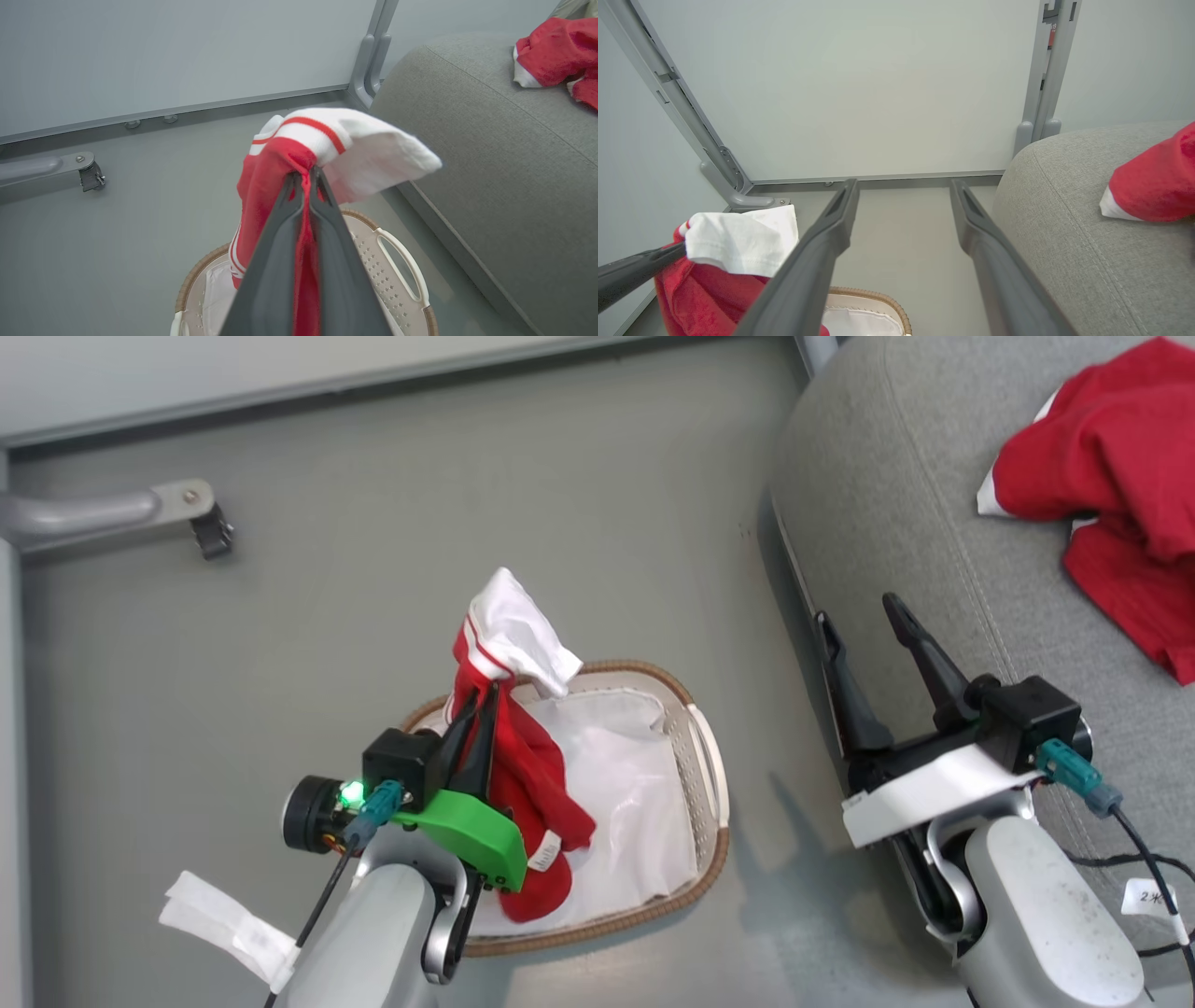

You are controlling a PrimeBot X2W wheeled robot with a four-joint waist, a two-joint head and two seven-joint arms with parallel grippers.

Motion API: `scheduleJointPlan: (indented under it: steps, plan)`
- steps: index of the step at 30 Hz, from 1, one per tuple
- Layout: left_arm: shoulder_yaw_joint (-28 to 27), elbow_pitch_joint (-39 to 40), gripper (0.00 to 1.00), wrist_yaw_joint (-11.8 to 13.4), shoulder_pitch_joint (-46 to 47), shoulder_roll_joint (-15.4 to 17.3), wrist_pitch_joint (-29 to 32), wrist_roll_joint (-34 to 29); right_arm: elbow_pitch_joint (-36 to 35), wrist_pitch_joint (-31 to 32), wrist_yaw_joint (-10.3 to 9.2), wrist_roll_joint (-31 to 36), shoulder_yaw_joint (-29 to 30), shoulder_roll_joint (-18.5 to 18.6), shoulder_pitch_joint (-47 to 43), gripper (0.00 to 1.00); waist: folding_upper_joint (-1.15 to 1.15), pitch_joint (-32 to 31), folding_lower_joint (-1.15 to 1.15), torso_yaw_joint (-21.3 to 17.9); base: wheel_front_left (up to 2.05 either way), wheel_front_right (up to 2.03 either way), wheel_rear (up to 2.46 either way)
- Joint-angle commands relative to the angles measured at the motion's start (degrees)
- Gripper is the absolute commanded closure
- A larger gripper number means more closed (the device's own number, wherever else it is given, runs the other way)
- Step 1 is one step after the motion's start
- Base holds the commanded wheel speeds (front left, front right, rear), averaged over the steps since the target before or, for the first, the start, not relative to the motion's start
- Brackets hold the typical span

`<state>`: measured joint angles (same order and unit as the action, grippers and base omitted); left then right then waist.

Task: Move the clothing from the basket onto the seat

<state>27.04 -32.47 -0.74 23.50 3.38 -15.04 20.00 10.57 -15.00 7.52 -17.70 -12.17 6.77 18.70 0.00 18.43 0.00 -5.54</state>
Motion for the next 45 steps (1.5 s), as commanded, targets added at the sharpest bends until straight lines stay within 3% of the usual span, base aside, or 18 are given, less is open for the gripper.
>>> scheduleJointPlan:
  steps: [1,10,23,36,45]
  plan:
    - [-1.07,1.61,1.00,-0.61,-1.32,-0.02,-0.19,-1.26,0.23,-0.27,-0.06,0.34,-0.12,0.12,-1.38,0.00,0.00,-4.32,0.00,2.50,0.00,0.00,0.00]
    - [-6.56,10.69,1.00,-2.92,-2.13,-0.38,-0.20,-3.54,1.65,-0.27,-0.06,0.76,-1.31,-0.25,-4.81,0.00,0.00,-8.29,0.00,3.09,0.00,0.00,0.00]
    - [-5.07,20.26,1.00,-3.07,-0.09,-0.41,-0.20,-0.37,3.30,-0.27,-0.06,0.87,-4.23,-1.26,-8.13,0.00,0.00,-13.24,0.00,2.78,0.00,0.00,0.00]
    - [1.04,23.79,1.00,-1.36,0.69,-0.41,-0.19,1.66,-0.97,-0.27,-0.06,-1.84,-22.25,-0.73,0.02,0.00,0.00,-13.14,0.00,4.26,0.00,0.00,0.00]
    - [6.26,24.89,1.00,-0.67,1.92,-0.41,-0.19,3.95,9.74,-0.27,-0.06,1.90,-24.99,-3.09,8.12,0.00,0.00,-12.51,0.00,7.92,0.00,0.00,0.00]
